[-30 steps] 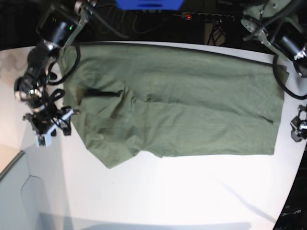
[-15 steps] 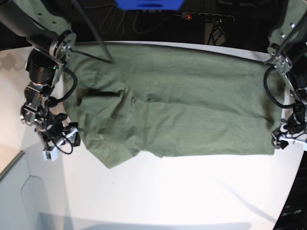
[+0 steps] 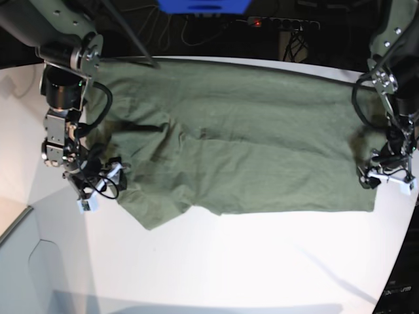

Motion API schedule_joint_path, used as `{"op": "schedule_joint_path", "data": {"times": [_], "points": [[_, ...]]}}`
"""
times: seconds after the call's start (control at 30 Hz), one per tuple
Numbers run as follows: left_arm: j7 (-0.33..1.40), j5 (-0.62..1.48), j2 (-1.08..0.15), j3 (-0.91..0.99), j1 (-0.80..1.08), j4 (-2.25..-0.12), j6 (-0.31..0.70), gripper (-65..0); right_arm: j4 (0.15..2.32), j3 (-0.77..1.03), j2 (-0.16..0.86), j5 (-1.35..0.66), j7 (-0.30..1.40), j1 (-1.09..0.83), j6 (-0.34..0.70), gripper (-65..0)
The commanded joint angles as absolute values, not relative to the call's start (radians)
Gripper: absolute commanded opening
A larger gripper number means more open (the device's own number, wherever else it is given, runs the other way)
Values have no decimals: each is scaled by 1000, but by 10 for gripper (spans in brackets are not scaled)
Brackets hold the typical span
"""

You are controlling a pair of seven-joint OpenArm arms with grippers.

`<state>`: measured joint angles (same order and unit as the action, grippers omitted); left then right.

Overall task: Layout the t-shirt on the table in an organized manner, then fold the t-shirt properly
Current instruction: 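Release the edge and grasp the shirt's opposite corners with both grippers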

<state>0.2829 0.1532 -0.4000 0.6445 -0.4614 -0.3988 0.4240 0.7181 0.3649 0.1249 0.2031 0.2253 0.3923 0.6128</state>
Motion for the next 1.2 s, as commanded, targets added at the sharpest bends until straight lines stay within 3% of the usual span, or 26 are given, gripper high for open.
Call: {"op": "schedule_joint_path", "data": {"times": [0.0, 0.13, 0.2, 0.4, 0.43, 0.57, 0.73, 1.07, 1.17], "points": [[274, 163, -420, 645, -487, -412, 433, -148, 733, 357, 134, 196, 223, 417, 611, -301], [274, 163, -420, 645, -487, -412, 433, -148, 702, 357, 134, 196, 228, 415, 611, -310], [272, 163, -420, 645, -487, -412, 433, -148, 647, 355, 136, 196, 225, 423, 611, -352], [272, 162, -418, 644, -498, -412, 432, -147, 572, 355, 139, 196, 219, 438, 611, -631], [272, 160, -417, 641, -506, -410, 432, -147, 572, 355, 139, 196, 219, 438, 611, -650], [272, 97, -415, 588, -512, -410, 427, -147, 572, 355, 139, 196, 219, 440, 611, -650], [272, 41, -414, 584, -512, -410, 248, -147, 572, 355, 139, 196, 219, 441, 611, -650], [272, 33, -384, 573, -510, -410, 240, -153, 573, 355, 139, 196, 219, 441, 611, -650], [271, 41, -383, 506, -512, -410, 240, -238, 573, 355, 139, 196, 219, 440, 611, -650]]}}
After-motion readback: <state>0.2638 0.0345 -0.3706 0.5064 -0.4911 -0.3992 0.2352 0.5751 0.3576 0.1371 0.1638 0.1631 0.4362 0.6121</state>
